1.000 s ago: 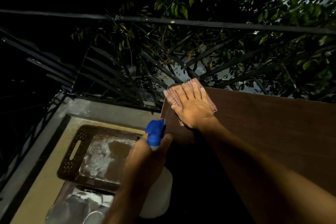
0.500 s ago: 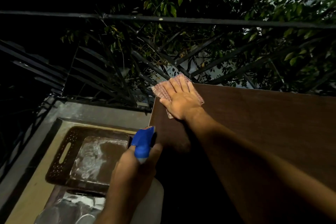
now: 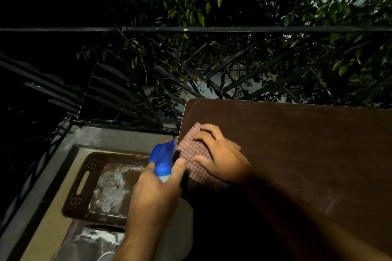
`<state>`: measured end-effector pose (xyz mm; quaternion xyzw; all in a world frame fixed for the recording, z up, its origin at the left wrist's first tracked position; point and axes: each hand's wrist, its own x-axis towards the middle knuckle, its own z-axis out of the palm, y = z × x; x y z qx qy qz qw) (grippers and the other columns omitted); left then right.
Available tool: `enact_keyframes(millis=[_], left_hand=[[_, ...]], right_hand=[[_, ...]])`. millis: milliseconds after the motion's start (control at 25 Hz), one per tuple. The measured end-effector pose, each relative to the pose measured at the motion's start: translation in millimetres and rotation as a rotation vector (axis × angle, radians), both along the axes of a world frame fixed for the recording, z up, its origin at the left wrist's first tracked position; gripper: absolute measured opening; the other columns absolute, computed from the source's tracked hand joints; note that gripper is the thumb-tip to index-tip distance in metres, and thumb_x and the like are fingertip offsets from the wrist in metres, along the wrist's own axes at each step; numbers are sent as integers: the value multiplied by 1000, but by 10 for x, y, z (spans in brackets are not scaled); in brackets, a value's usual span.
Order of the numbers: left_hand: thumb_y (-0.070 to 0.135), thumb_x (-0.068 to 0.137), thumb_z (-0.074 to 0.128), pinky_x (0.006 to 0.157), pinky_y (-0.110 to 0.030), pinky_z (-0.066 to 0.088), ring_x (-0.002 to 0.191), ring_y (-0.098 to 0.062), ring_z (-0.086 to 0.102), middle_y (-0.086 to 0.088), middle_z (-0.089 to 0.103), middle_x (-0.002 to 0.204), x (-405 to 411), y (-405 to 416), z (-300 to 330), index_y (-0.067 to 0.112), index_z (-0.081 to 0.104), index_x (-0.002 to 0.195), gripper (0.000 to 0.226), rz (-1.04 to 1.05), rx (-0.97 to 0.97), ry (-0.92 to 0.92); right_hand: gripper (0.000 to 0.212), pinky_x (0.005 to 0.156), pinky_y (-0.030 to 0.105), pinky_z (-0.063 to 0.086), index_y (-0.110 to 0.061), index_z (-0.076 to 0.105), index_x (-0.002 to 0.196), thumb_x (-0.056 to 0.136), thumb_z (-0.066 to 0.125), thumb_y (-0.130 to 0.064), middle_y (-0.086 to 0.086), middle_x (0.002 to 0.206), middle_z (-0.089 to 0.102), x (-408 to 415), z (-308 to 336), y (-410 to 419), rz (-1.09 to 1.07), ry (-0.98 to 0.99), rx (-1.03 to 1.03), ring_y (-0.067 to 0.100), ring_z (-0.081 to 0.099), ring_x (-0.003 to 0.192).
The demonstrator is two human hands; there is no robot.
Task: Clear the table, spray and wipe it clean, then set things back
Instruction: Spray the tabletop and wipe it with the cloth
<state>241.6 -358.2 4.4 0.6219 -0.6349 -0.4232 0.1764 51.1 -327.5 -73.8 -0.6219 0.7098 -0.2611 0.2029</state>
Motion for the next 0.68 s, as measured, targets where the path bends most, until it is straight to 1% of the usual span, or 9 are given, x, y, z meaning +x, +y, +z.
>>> enact_keyframes(millis=[120,200,280,320,360,440,520,600,680], left_hand=[[81,59,50,69,-41,55,72,-23,68,-3,71,73,-19,-106,58,20,63,86,68,1,-39,0],[79,64,53,60,-35,50,68,-20,67,0,69,68,-46,-157,74,18,62,83,64,1,-63,-2],[72,71,58,56,-31,44,66,-17,66,2,68,65,-95,-195,56,16,63,84,58,-19,-77,-10],[69,73,60,54,-30,42,64,-16,65,1,67,62,-116,-215,48,15,64,83,55,-23,-80,-15],[67,74,61,53,-30,42,61,-17,65,0,67,58,-136,-233,37,13,65,81,54,-26,-75,-21],[67,75,63,52,-31,42,58,-19,65,-1,66,54,-186,-281,20,13,65,75,54,-24,-59,-28],[67,75,60,52,-31,41,59,-20,64,-2,67,56,-237,-341,15,12,64,72,55,-44,-60,-41],[67,76,58,52,-29,40,59,-18,64,-2,67,57,-294,-404,31,10,65,69,58,-84,-83,-72],[67,78,58,52,-29,40,61,-20,65,-4,68,58,-340,-480,61,9,65,65,59,-98,-108,-91]], right_hand=[[35,117,44,28,-26,64,131,99,56,-39,-6,138,60,-84,-12,-26,152,302,-46,23,36,142],[31,120,41,23,-32,69,123,95,60,-25,-11,135,63,-218,74,-218,89,210,-3,19,32,145],[40,124,44,12,-33,67,123,88,56,-17,-9,140,59,-203,107,-409,-80,73,66,16,27,148],[45,125,49,2,-32,58,134,90,53,-26,-7,151,49,-93,89,-481,-186,83,99,19,20,151],[55,122,52,-9,-31,41,148,94,47,-40,-5,162,30,61,45,-515,-278,135,151,23,9,153],[76,116,55,-21,-27,4,160,96,28,-61,0,167,-5,356,-76,-501,-357,263,255,31,-13,153],[81,116,53,-21,-25,-7,159,96,23,-64,3,168,-13,405,-176,-495,-356,317,284,33,-19,151],[82,120,52,-15,-21,-6,160,97,22,-66,6,168,-10,216,-188,-625,-403,310,260,32,-17,152],[83,123,51,-5,-15,5,160,98,26,-66,13,168,1,-47,-135,-843,-445,271,230,32,-8,153]])
